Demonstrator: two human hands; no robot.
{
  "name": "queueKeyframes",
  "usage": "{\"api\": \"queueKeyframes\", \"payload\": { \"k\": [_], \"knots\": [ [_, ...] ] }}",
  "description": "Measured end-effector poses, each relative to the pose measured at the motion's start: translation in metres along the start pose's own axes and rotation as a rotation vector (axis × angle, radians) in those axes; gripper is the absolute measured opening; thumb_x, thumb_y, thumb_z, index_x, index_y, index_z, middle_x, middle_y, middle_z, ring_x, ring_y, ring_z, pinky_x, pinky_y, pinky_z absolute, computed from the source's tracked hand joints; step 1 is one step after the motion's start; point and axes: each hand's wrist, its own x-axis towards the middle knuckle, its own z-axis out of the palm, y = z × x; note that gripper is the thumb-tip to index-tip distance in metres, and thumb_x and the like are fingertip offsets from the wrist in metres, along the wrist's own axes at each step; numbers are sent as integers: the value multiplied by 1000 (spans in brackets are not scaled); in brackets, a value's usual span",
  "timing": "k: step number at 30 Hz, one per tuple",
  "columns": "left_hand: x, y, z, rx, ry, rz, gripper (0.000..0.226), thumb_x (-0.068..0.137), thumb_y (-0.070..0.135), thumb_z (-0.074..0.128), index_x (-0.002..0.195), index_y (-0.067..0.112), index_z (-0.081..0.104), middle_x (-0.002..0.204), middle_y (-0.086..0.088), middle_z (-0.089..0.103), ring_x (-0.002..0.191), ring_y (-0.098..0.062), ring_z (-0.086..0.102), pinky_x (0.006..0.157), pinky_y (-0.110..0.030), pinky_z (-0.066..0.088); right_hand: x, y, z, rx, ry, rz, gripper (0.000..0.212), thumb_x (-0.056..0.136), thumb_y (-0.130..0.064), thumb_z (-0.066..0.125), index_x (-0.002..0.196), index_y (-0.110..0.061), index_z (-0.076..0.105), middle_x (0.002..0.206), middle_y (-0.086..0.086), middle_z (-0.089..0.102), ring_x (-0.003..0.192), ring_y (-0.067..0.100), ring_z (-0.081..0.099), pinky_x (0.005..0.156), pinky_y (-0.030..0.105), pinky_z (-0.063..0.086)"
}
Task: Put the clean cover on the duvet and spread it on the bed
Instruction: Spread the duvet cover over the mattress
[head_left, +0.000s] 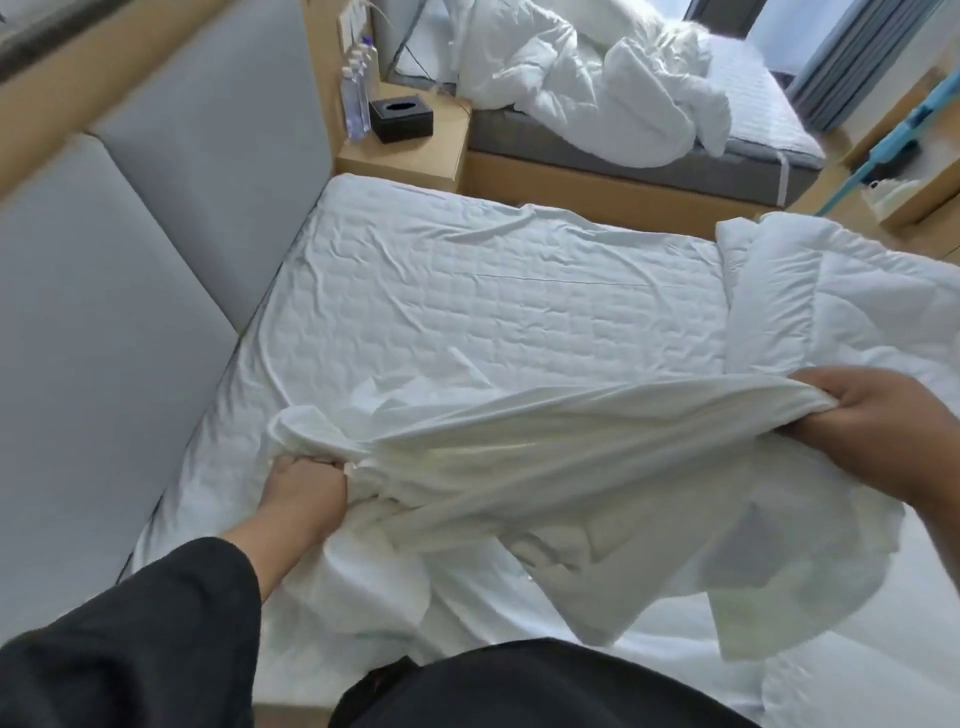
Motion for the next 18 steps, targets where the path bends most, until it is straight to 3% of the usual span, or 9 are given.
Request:
{"api": "queueKeyframes", "payload": {
  "k": [2, 4, 6, 8, 10, 13, 16, 18],
  "knots": [
    [2, -38, -5, -51, 58, -83, 35, 94, 32, 44, 123, 32, 63, 118, 8, 68, 113, -19, 61, 101, -34, 42, -1, 8, -16, 9, 13, 52, 6, 79, -37, 73, 84, -34, 74, 79, 3, 75, 82, 34, 71, 63, 41, 54],
    [7, -59, -13, -66, 124, -129, 34, 94, 35, 45, 120, 32, 67, 115, 8, 69, 111, -19, 62, 94, -30, 48, -5, 10, -24, 55, 61, 77, 29, 69, -53, 67, 83, -28, 71, 77, 9, 72, 78, 39, 69, 65, 43, 58],
    [10, -66, -16, -38, 63, -151, 35, 95, 34, 45, 123, 31, 65, 118, 7, 67, 113, -19, 62, 91, -30, 48, -5, -1, -13, 19, 167, 35, 29, 68, -54, 66, 80, -28, 70, 72, 0, 71, 74, 33, 67, 70, 40, 56],
    [10, -57, -18, -15, -12, -124, 42, 93, 34, 43, 131, 30, 60, 125, 5, 64, 116, -20, 60, 95, -32, 47, -11, -19, 7, -41, 204, -59, 13, 77, -38, 72, 75, -25, 71, 71, -10, 70, 75, 19, 66, 69, 36, 51],
    [7, -36, -16, -74, -14, -33, 61, 87, 44, 48, 145, 26, 45, 139, 2, 54, 125, -24, 54, 103, -39, 43, -15, -33, 26, -43, 152, -103, 9, 79, -20, 73, 70, -20, 70, 70, -10, 70, 77, 14, 66, 70, 35, 49],
    [-13, 23, -24, -350, 65, 237, 128, 62, 85, 56, 159, 28, -3, 166, 1, 12, 147, -27, 28, 117, -49, 26, -19, -42, 45, 4, 97, -109, 19, 79, -8, 70, 65, -20, 67, 67, -10, 68, 75, 11, 64, 73, 34, 50],
    [-25, 88, -38, -484, 125, 430, 143, 47, 99, 49, 150, 39, -30, 165, 10, -17, 154, -24, 1, 124, -51, 8, -21, -52, 52, 74, 61, -146, 29, 77, -7, 66, 59, -30, 62, 64, -14, 63, 67, 1, 58, 66, 29, 46],
    [-19, 120, -46, -566, 94, 402, 147, 45, 97, 50, 152, 34, -28, 166, 9, -13, 154, -24, 2, 124, -54, 5, -21, -60, 51, 126, 19, -177, 15, 75, -16, 66, 63, -25, 64, 62, -12, 62, 62, 0, 56, 61, 24, 44]
  ]
}}
